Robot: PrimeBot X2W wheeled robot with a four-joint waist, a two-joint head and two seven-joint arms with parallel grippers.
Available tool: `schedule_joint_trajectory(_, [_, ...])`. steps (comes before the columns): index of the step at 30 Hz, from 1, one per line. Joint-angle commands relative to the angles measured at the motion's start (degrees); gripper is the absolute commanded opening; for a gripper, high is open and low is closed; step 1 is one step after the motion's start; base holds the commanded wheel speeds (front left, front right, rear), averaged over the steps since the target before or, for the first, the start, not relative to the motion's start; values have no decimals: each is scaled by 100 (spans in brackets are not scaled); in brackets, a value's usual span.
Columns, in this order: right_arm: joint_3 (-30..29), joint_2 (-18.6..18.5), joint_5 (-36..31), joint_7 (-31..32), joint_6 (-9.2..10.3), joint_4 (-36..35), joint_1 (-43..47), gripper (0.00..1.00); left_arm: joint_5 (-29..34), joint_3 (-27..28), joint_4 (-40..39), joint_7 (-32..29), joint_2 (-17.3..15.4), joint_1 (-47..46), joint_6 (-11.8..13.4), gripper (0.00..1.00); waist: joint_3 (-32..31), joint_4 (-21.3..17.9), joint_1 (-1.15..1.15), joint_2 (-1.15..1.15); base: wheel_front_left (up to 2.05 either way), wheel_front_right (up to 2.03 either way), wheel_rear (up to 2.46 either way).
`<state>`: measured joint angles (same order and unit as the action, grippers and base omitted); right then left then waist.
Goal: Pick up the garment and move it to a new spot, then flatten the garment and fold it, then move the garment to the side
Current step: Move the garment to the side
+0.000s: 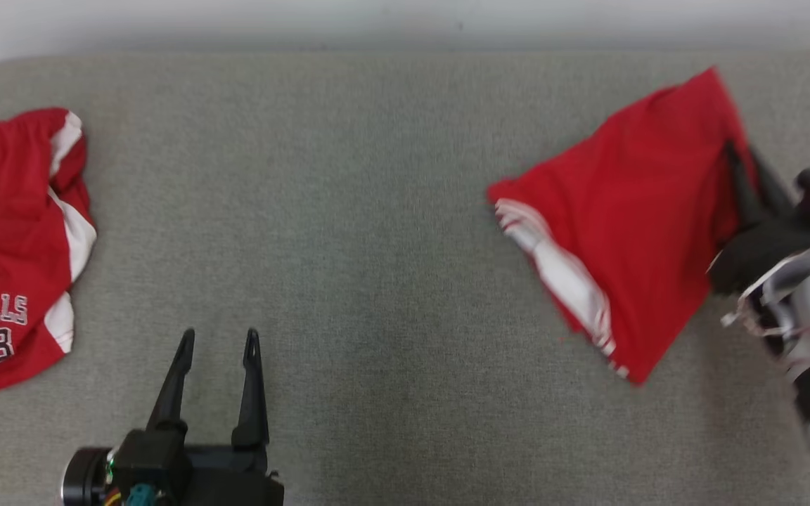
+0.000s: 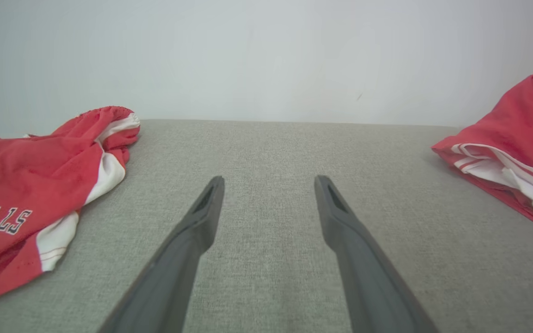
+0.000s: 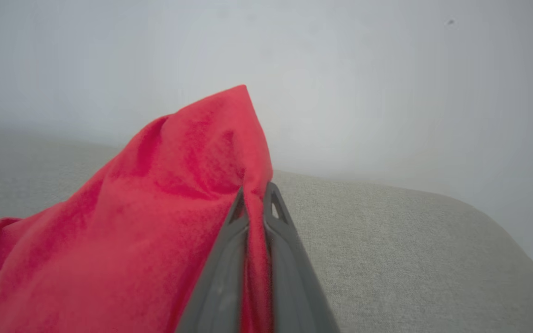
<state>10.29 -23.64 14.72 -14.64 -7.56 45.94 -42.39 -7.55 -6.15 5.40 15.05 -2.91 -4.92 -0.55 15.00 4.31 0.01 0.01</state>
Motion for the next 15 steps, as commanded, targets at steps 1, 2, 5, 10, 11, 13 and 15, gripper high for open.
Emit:
schedule_joint_trajectory(1, [-4,-135,47,-12,17,47,-199,0,24,-23,-85,18,2,-148,-31,100,521,-92,-1,-1,0,0,0])
schedule_joint_trajectory(2, [3,-236,54,-5,17,69,-324,0,39,-27,-160,18,3,-213,-37,100,645,-123,-1,-1,0,0,0])
schedule_joint_trajectory(5, [-37,-518,54,-10,17,122,-658,0,141,-67,-360,19,3,-407,-92,100,979,-241,-1,-1,0,0,0])
schedule_joint_trajectory(10, [-72,-940,116,-26,17,167,-1152,0,338,-20,-736,18,1,-650,-192,100,1470,-526,-1,-1,0,0,0])
schedule_joint_trajectory(11, [-60,-1005,132,-29,17,188,-1231,0,382,-9,-797,18,1,-689,-233,100,1547,-583,-1,-1,0,0,0])
schedule_joint_trajectory(13, [-57,-1070,136,-29,17,208,-1317,0,400,0,-868,18,0,-728,-240,100,1626,-640,-1,-1,0,0,0])
schedule_joint_trajectory(15, [-47,-1205,163,-33,17,225,-1500,0,481,22,-1002,18,-12,-797,-303,100,1791,-742,-1,-1,0,0,0])
